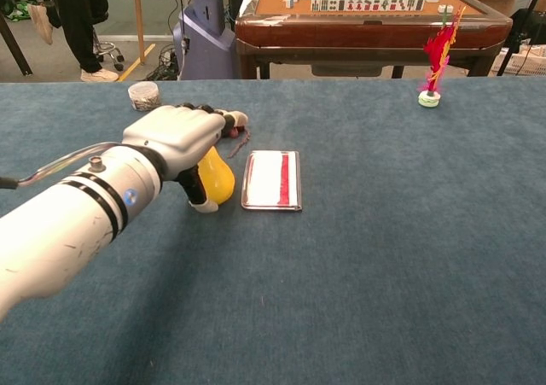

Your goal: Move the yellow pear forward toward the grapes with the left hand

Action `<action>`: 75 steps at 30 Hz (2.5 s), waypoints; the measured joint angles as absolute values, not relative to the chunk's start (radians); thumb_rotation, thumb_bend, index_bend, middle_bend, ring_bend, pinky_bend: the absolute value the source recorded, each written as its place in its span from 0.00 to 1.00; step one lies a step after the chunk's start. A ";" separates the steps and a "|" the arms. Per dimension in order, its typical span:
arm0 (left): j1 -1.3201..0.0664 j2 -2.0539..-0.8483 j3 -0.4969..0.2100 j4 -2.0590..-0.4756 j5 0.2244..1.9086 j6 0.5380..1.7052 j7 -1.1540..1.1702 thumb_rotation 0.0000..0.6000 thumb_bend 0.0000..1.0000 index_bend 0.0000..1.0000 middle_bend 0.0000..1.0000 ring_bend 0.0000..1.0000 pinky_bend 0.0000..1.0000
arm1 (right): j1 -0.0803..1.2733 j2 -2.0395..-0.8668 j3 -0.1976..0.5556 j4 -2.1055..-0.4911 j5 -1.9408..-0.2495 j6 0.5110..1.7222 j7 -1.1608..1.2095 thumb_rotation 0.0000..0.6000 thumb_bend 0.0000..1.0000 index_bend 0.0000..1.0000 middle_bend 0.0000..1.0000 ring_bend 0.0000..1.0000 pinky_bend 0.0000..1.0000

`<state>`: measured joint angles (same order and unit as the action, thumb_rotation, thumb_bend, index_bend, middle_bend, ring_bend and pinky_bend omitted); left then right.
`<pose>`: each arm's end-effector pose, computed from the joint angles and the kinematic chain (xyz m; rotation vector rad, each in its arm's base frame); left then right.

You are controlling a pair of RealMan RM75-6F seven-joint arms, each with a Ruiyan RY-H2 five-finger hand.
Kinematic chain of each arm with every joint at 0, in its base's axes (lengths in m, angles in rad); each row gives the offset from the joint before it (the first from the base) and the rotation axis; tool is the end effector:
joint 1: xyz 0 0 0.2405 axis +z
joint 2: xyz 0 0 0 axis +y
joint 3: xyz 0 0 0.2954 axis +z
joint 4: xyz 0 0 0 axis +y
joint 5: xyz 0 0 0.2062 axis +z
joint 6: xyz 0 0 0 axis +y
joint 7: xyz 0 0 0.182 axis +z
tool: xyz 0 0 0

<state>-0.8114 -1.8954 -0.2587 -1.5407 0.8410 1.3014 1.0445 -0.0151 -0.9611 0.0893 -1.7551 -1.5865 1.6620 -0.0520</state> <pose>-0.0899 0.3715 -0.0917 -1.7546 -0.7282 -0.7439 -0.3111 -0.1924 0.2496 1.3113 -0.7144 0.9619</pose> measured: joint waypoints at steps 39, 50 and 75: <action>-0.774 -1.879 -0.263 -1.446 0.865 1.343 0.924 1.00 0.00 0.00 0.00 0.00 0.00 | -0.010 -0.963 0.093 -1.747 -1.569 1.644 -0.042 1.00 0.10 0.46 0.30 0.22 0.33; -0.646 -1.676 -0.152 -1.638 0.939 1.448 0.923 1.00 0.00 0.00 0.00 0.00 0.00 | -0.003 -0.977 0.092 -1.737 -1.554 1.622 -0.069 1.00 0.10 0.46 0.31 0.22 0.33; -0.273 -1.147 0.150 -1.778 1.372 1.590 0.419 1.00 0.17 0.44 0.45 0.44 0.58 | 0.034 -1.041 0.071 -1.721 -1.502 1.516 -0.218 1.00 0.10 0.46 0.31 0.22 0.33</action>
